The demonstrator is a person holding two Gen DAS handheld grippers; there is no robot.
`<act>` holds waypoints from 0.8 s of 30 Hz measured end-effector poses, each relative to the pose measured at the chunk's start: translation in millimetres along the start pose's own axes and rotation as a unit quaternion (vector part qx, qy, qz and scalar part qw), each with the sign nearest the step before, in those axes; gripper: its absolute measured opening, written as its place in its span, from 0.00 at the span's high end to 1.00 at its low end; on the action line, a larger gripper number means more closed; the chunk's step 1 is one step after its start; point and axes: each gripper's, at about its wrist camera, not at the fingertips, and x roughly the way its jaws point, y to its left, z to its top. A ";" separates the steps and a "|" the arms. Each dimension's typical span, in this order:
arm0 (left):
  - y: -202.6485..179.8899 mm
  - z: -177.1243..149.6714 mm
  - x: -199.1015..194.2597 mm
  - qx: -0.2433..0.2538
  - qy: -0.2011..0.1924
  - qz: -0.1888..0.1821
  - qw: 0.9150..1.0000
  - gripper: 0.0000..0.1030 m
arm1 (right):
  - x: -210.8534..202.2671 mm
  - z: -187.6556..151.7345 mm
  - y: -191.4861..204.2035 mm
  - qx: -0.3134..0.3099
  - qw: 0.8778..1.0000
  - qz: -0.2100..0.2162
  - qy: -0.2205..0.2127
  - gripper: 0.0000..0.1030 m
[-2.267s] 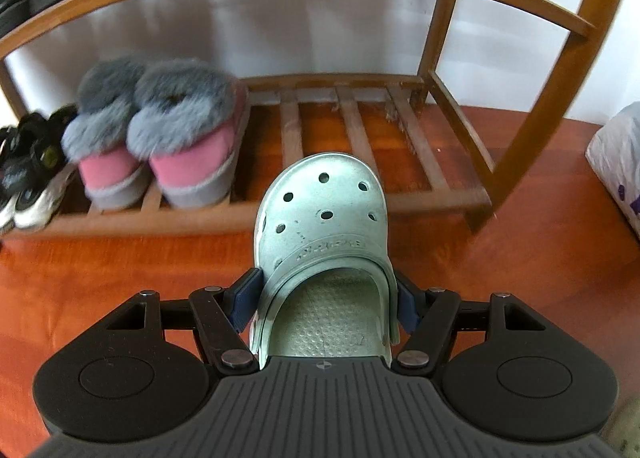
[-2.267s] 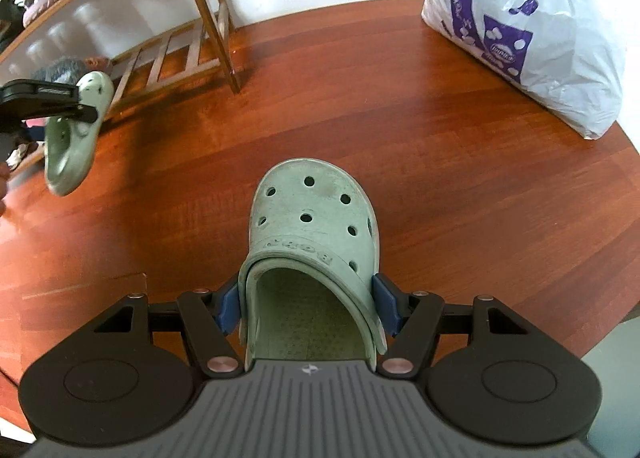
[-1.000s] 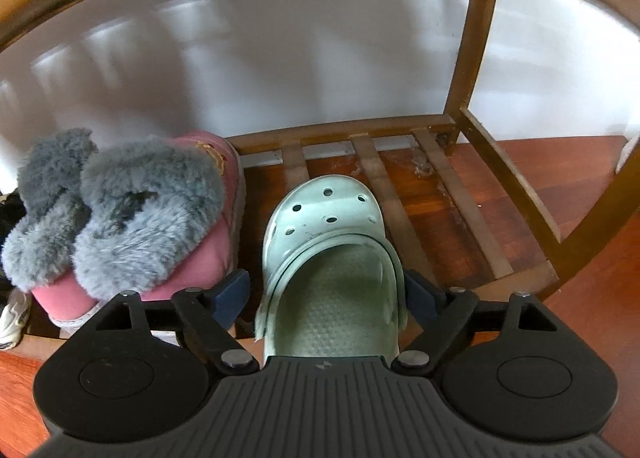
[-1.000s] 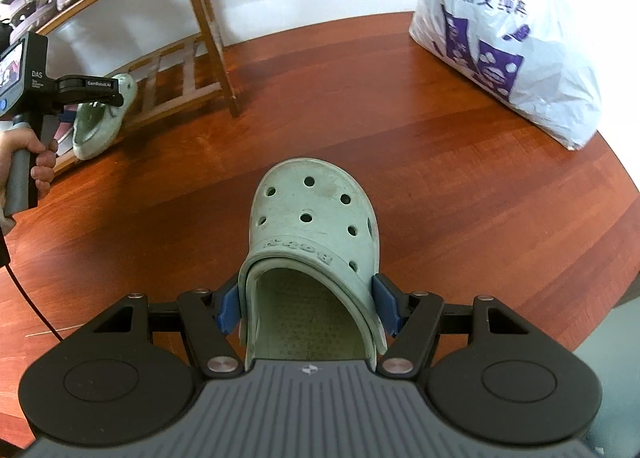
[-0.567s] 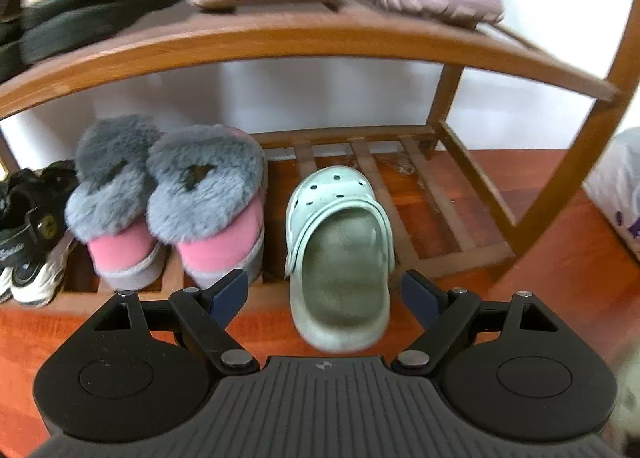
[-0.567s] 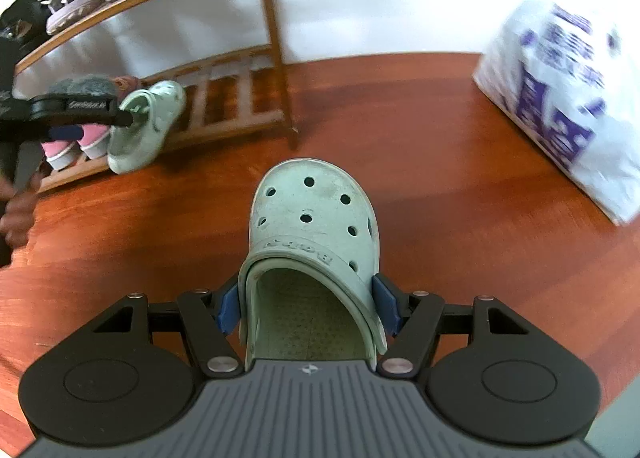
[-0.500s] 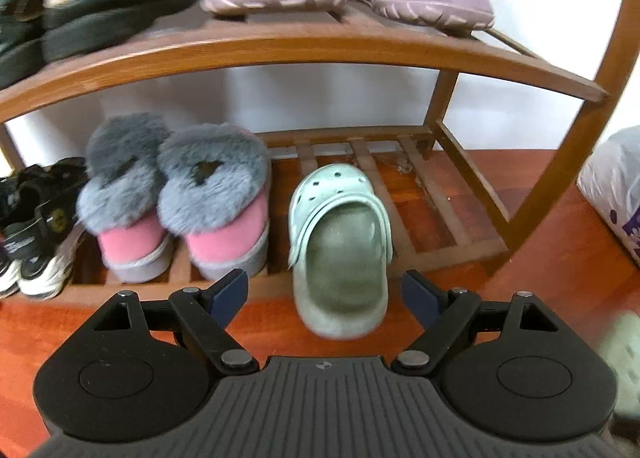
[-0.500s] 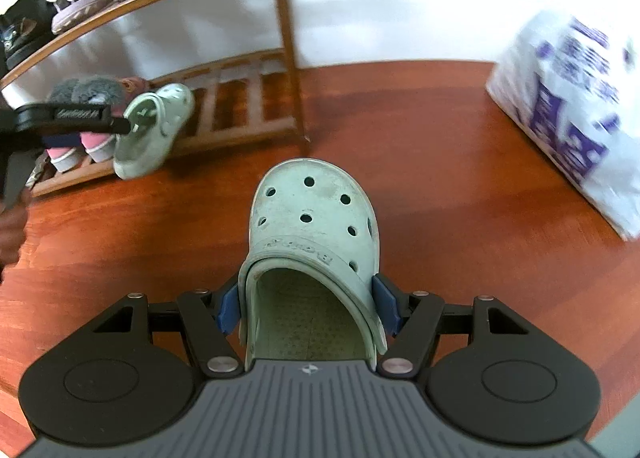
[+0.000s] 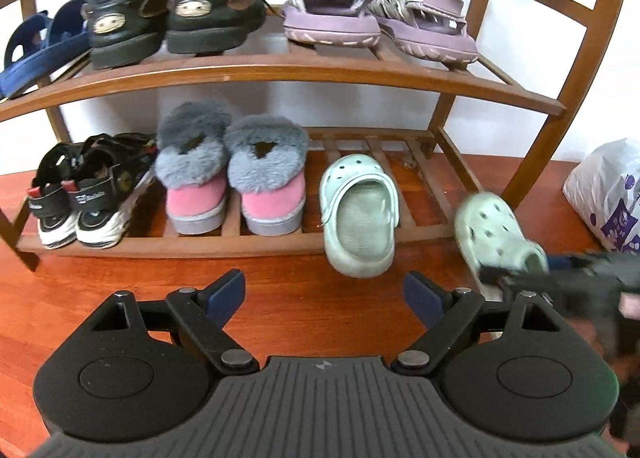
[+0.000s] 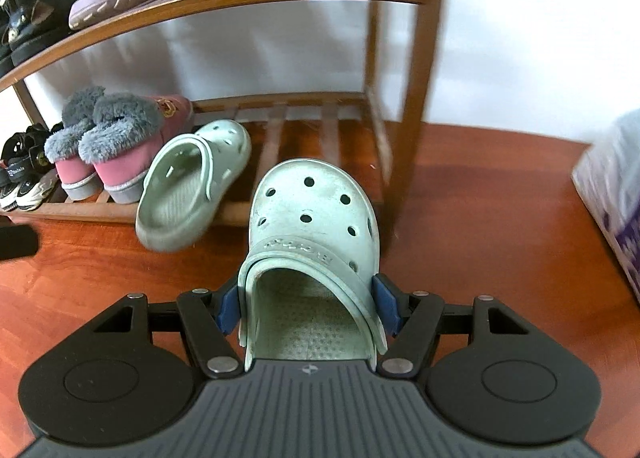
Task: Organize scattered shoes
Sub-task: 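Lower the clogs beside the pink fur slippers and open both grippers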
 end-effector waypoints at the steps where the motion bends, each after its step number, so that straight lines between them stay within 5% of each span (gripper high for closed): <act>1: 2.1 -3.7 -1.2 -0.001 0.001 0.006 1.000 0.15 | 8.0 4.5 2.9 -0.004 1.000 -0.001 -0.001 0.30; 24: 21.2 -19.4 38.7 0.003 0.051 0.017 0.999 0.15 | 98.6 58.4 25.2 -0.005 1.000 -0.024 -0.010 0.28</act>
